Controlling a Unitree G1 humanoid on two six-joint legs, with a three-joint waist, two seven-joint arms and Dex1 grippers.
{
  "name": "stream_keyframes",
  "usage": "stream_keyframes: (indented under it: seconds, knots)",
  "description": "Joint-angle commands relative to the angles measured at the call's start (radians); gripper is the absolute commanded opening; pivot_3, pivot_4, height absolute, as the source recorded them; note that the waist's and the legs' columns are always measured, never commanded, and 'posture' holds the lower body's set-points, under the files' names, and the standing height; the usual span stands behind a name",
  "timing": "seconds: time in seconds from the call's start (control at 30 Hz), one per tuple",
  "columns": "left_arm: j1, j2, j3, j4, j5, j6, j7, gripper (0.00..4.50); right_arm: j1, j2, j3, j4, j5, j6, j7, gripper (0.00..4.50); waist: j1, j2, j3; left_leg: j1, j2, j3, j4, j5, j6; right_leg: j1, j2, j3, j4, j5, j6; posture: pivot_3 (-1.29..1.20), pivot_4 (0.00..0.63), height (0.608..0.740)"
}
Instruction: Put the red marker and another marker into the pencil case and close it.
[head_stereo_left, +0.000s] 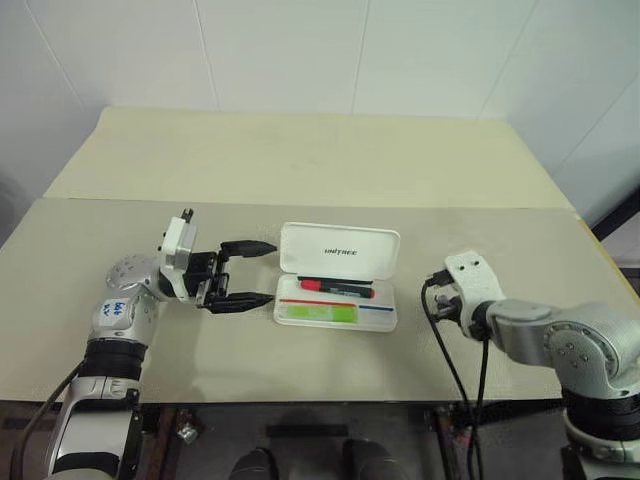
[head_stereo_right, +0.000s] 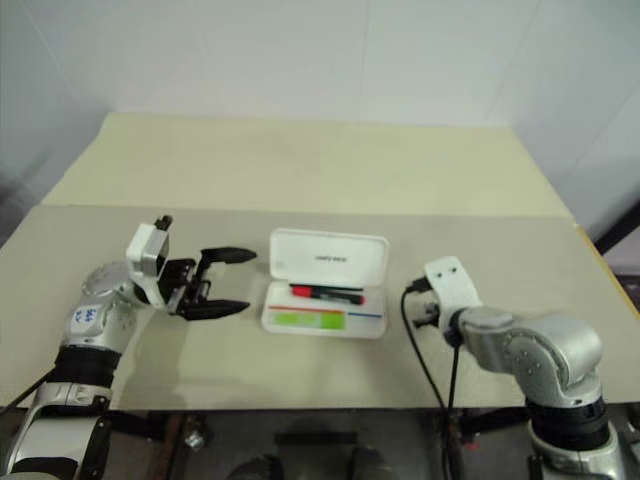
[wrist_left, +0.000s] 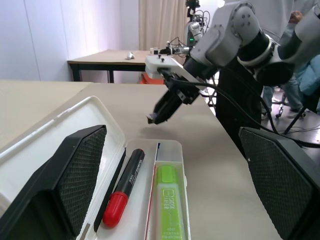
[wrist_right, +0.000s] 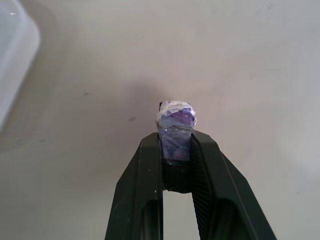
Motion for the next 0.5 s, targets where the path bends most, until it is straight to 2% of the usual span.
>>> stream_keyframes:
  seconds: [0.03, 0.17, 0.3, 0.5]
  knots:
    - [-0.028, 0.003, -0.007, -0.018, -0.011, -0.014, -0.112, 4.5, -0.042, -0.071, 0.055, -0.02, -0.041, -0.112, 0.155, 0.4, -0.001, 0.001, 0.0, 0.0, 0.001, 0.0, 0.0, 0.0, 0.0, -0.001, 0.002, 0.0, 0.0, 0.0, 0.001, 0.0, 0.15, 0.74]
    - [-0.039, -0.01, -0.015, -0.02, -0.01, -0.015, -0.112, 4.5, -0.065, -0.157, 0.147, -0.046, -0.082, -0.257, 0.376, 0.4, 0.001, 0.001, 0.001, -0.001, 0.003, 0.002, 0.001, 0.0, 0.0, -0.001, 0.006, -0.001, 0.001, -0.001, 0.002, 0.0, 0.15, 0.74]
    - [-0.043, -0.014, -0.021, -0.021, -0.01, -0.018, -0.112, 4.5, -0.082, -0.2, 0.227, -0.052, -0.131, -0.359, 0.539, 0.4, 0.001, 0.001, 0.001, -0.001, 0.004, 0.002, 0.002, 0.0, 0.0, -0.001, 0.007, -0.002, 0.003, -0.001, 0.002, 0.0, 0.15, 0.74]
    - [-0.046, -0.008, -0.025, -0.029, -0.014, -0.017, -0.112, 4.5, -0.162, -0.185, 0.401, -0.041, -0.234, -0.459, 0.721, 0.4, 0.0, 0.002, 0.001, 0.0, 0.004, 0.002, 0.005, 0.0, -0.001, -0.001, 0.007, -0.001, 0.005, -0.001, 0.002, 0.0, 0.15, 0.74]
